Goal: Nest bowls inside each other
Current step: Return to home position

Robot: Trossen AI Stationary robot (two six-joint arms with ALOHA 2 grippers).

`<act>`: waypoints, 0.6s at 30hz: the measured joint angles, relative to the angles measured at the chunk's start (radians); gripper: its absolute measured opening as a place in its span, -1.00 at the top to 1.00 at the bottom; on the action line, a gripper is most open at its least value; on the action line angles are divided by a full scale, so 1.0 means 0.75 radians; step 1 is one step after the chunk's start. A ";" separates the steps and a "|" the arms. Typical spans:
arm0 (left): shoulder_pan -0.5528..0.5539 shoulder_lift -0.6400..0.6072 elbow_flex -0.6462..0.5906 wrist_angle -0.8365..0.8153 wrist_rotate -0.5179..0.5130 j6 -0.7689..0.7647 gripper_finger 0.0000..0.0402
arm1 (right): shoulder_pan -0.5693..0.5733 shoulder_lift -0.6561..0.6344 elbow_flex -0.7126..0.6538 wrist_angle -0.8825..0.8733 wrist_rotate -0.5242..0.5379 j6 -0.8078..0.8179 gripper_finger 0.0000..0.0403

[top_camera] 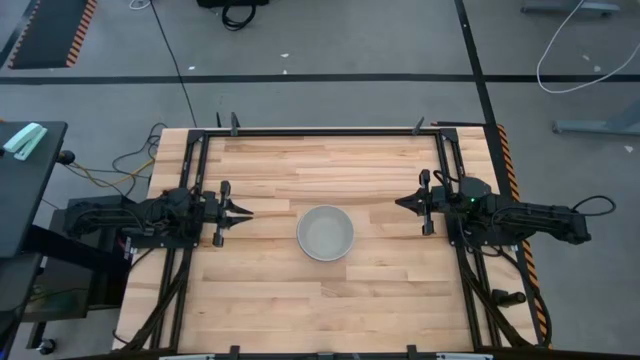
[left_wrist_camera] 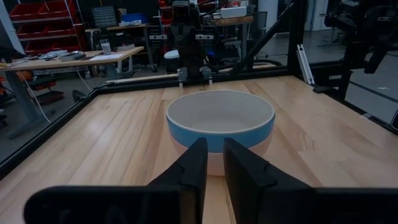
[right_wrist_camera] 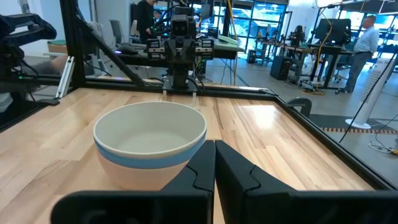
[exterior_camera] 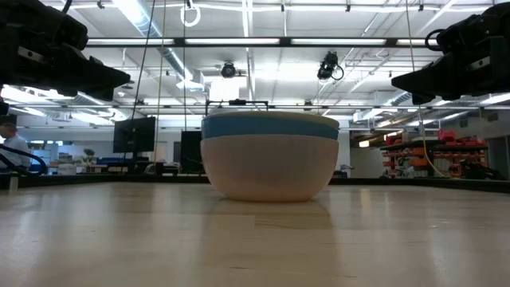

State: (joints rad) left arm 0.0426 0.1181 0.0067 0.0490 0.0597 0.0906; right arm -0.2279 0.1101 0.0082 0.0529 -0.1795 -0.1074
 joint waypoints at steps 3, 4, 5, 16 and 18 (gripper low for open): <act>0.000 0.000 0.000 0.000 0.000 0.000 0.68 | 0.000 0.000 0.000 0.000 0.000 0.000 0.91; 0.000 0.000 0.000 0.000 0.000 0.000 0.69 | 0.000 0.000 0.000 0.000 0.000 0.000 0.91; 0.000 0.000 0.000 0.000 0.000 0.000 0.69 | 0.000 0.000 0.000 0.000 0.000 0.000 0.91; 0.000 0.000 0.000 0.000 0.000 0.000 0.73 | 0.000 0.000 0.000 0.000 0.000 0.000 0.91; 0.000 0.000 0.000 0.000 0.000 0.001 0.72 | 0.000 0.000 0.000 0.000 0.000 0.000 0.91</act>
State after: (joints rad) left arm 0.0426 0.1181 0.0067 0.0491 0.0597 0.0910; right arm -0.2279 0.1101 0.0082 0.0528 -0.1795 -0.1074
